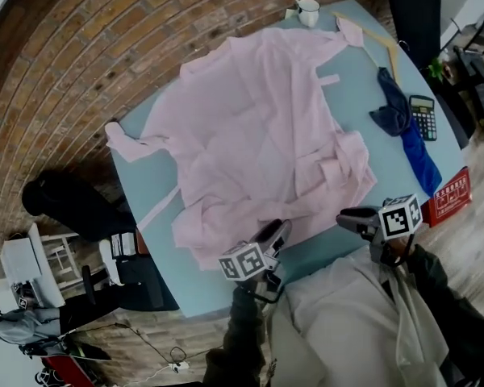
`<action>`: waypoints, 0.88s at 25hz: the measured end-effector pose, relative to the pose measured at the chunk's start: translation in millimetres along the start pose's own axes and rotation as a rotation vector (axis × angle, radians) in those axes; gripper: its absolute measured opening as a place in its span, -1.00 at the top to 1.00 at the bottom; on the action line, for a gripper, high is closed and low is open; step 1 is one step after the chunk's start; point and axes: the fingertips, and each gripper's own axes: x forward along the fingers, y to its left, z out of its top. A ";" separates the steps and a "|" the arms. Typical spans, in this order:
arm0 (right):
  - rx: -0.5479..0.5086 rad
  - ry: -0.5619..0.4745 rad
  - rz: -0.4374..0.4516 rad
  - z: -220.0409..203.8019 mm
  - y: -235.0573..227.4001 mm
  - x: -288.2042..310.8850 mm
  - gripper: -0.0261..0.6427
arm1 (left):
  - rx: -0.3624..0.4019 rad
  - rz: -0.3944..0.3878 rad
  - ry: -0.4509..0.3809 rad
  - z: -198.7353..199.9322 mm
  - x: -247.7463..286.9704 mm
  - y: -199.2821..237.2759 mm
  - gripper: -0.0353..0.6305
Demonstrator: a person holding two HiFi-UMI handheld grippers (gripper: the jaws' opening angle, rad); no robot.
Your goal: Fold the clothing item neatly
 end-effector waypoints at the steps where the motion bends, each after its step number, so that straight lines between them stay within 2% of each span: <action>1: 0.036 -0.002 0.008 -7.0 0.4 8.3 0.56 | -0.022 0.003 0.006 3.3 7.8 4.4 0.36; 3: 0.088 -0.022 0.015 -10.8 -1.3 18.2 0.56 | -0.044 0.027 -0.017 18.1 19.6 12.1 0.40; 6: 0.091 -0.008 0.017 -12.0 -0.3 22.4 0.56 | 0.026 0.009 -0.135 51.2 22.0 0.5 0.87; 9: 0.017 0.049 0.015 -15.8 4.9 28.1 0.56 | 0.157 -0.013 -0.264 88.3 18.2 -20.3 0.87; 11: -0.017 0.097 0.010 -19.7 11.0 44.1 0.56 | 0.202 -0.006 -0.296 103.5 17.9 -22.6 0.82; 14: 0.031 0.136 -0.020 -24.6 7.6 72.9 0.56 | 0.208 -0.056 -0.256 95.1 10.5 -33.3 0.83; 16: 0.139 0.095 -0.042 -20.3 -3.7 78.9 0.56 | 0.186 -0.105 -0.175 67.8 5.6 -42.0 0.83; 18: 0.226 0.036 -0.107 -11.1 -24.1 76.4 0.56 | 0.139 -0.148 -0.098 42.0 4.1 -43.4 0.79; 19: 0.257 0.008 -0.139 -4.5 -33.8 73.9 0.59 | 0.114 -0.164 -0.075 35.1 4.5 -41.1 0.75; 20: 0.279 -0.019 -0.157 3.5 -40.2 71.0 0.83 | 0.091 -0.173 -0.063 32.5 5.5 -37.9 0.71; 22: 0.289 -0.063 -0.149 22.3 -39.1 64.3 0.89 | 0.071 -0.173 -0.058 34.9 8.7 -31.7 0.65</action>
